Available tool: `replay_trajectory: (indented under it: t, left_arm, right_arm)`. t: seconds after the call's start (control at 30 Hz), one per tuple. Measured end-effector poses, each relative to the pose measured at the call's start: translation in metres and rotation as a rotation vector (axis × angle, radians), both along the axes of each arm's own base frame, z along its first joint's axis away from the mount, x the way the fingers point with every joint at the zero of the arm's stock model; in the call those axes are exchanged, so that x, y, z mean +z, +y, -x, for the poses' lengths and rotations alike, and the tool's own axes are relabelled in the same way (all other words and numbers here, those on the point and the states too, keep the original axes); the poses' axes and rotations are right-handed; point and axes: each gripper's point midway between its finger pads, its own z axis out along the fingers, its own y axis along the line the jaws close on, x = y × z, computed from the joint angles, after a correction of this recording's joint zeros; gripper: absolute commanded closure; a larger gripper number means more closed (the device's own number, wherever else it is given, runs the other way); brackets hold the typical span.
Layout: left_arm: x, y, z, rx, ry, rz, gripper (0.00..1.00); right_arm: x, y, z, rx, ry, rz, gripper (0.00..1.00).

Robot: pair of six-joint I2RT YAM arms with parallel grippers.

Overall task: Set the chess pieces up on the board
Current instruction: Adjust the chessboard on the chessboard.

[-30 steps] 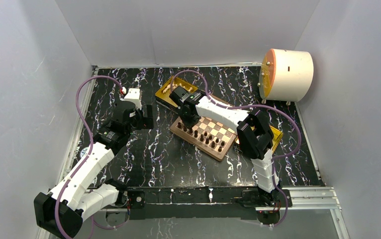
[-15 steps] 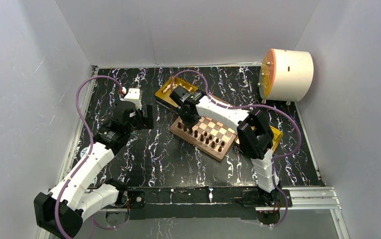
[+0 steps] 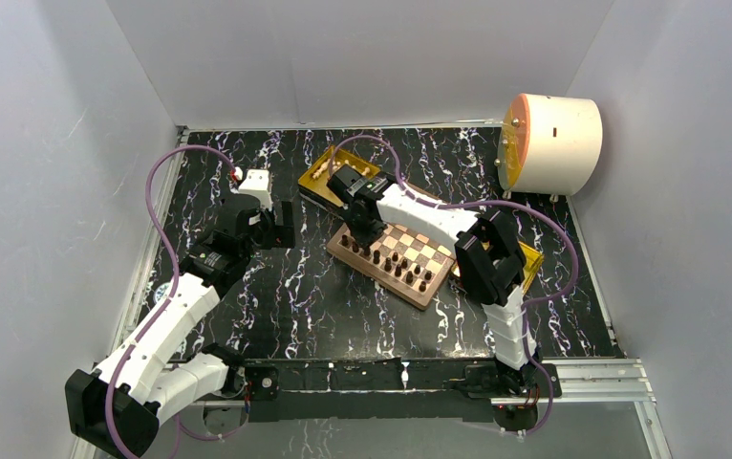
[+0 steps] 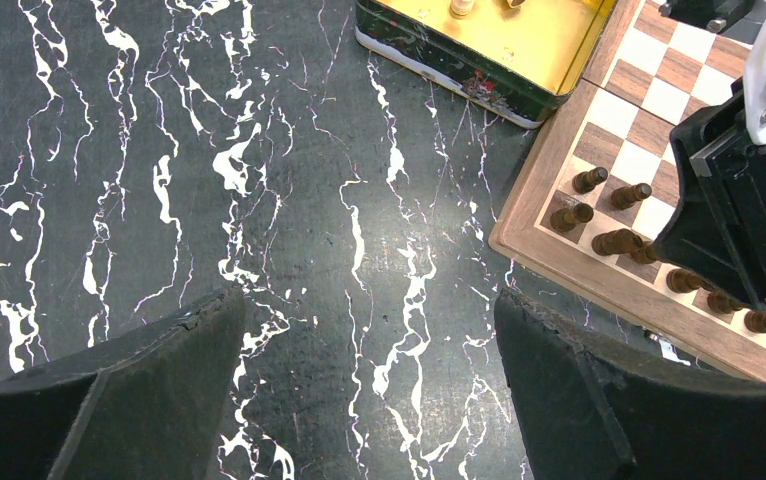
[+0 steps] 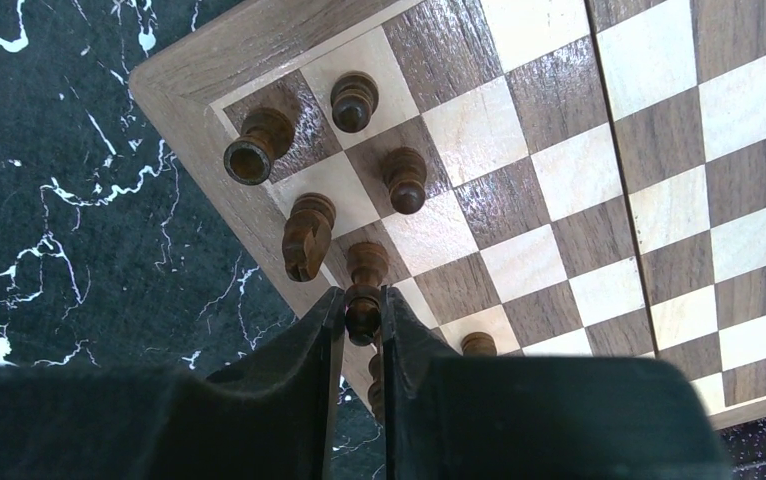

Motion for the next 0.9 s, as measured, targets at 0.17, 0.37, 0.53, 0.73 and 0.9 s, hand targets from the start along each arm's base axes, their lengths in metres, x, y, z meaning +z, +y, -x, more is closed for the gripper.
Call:
replay_trajectory:
  t: [0.17,0.37,0.53,0.73,0.9]
  left_arm:
    - [0.0,0.0,0.0,0.0,0.0,0.0,0.08]
    - [0.0,0.0,0.0,0.0,0.0,0.0,0.08]
    - [0.0,0.0,0.0,0.0,0.0,0.0,0.08]
    - [0.0,0.0,0.0,0.0,0.0,0.0,0.08]
    - [0.0,0.0002,0.0,-0.004,-0.001,-0.005,0.08]
  right_arm:
    - [-0.0055,-0.0011,0.0012,0.001,0.012,0.012,0.72]
    - [-0.0074,-0.0012,0.0012,0.001,0.015,0.014,0.74]
    - [-0.0074,-0.001,0.0014,0.001,0.017,0.013,0.72]
    - [-0.0082,-0.0024,0.0029,0.001,0.025,0.021,0.64]
    - [-0.0061,-0.0023,0.0004,-0.003,0.014,0.023,0.61]
